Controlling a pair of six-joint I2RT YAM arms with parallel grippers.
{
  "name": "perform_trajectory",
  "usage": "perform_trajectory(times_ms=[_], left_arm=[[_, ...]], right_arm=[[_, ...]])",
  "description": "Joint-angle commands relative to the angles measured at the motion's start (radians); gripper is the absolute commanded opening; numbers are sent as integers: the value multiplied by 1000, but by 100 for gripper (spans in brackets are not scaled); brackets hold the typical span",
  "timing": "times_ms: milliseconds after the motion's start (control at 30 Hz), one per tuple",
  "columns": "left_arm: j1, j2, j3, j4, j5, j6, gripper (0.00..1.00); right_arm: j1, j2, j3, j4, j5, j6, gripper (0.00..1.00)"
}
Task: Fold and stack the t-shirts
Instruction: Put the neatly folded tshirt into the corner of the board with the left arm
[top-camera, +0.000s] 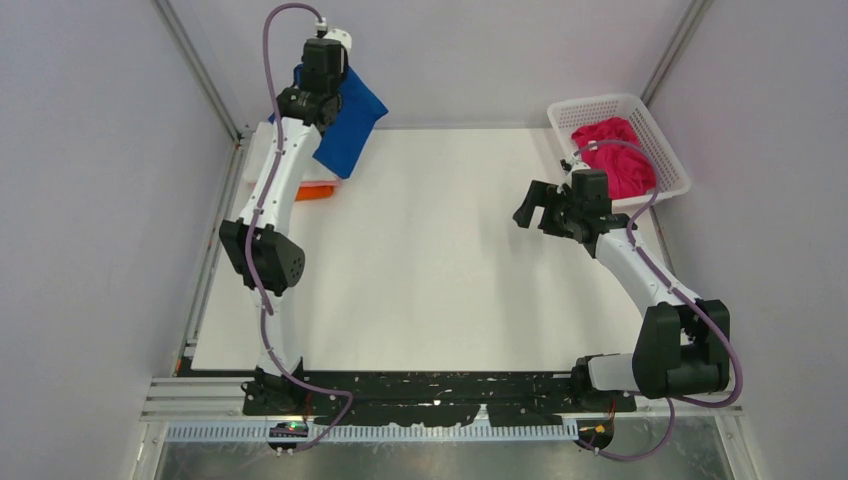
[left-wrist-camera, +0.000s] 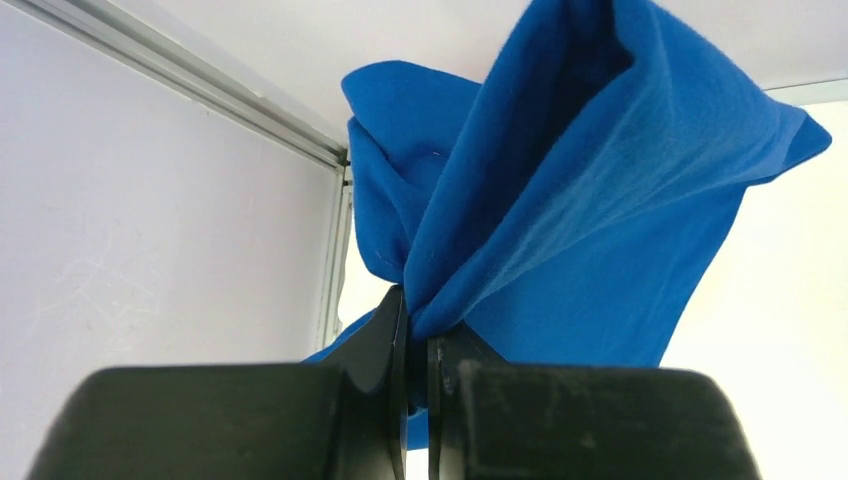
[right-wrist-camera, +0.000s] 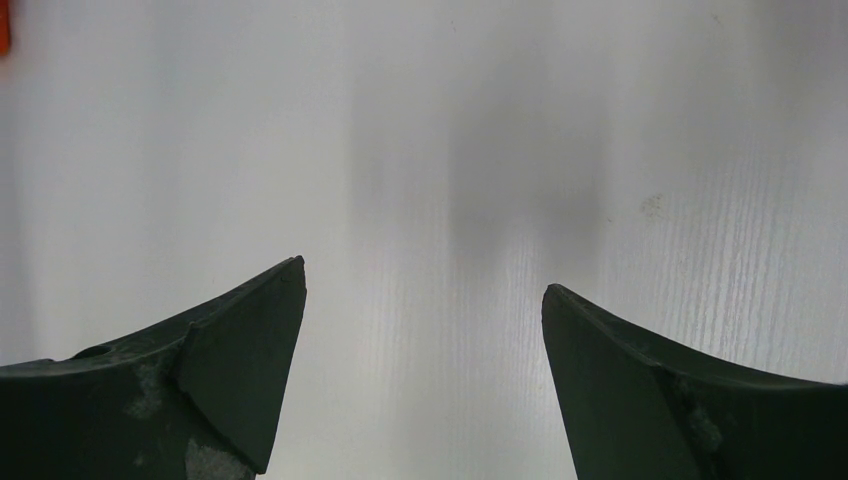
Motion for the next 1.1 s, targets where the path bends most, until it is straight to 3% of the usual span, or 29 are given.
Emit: perform_trajectory(times_ms=[0, 267, 633, 867, 1067], left_arm=[[48, 18, 38, 21, 28, -30, 0], [157, 137, 80, 10, 85, -64, 0], [356, 239, 123, 19, 232, -230, 0], [395, 263, 103, 56, 320, -223, 0], [400, 289, 106, 67, 301, -224, 0]], right_arm=[[-3, 8, 18, 27, -9, 6, 95], [-3, 54, 43, 0, 35, 1, 95], [-3, 95, 78, -24, 58, 8, 95], [-3, 97, 85, -37, 68, 14, 95], [-4, 112, 92, -44, 55, 23, 95]])
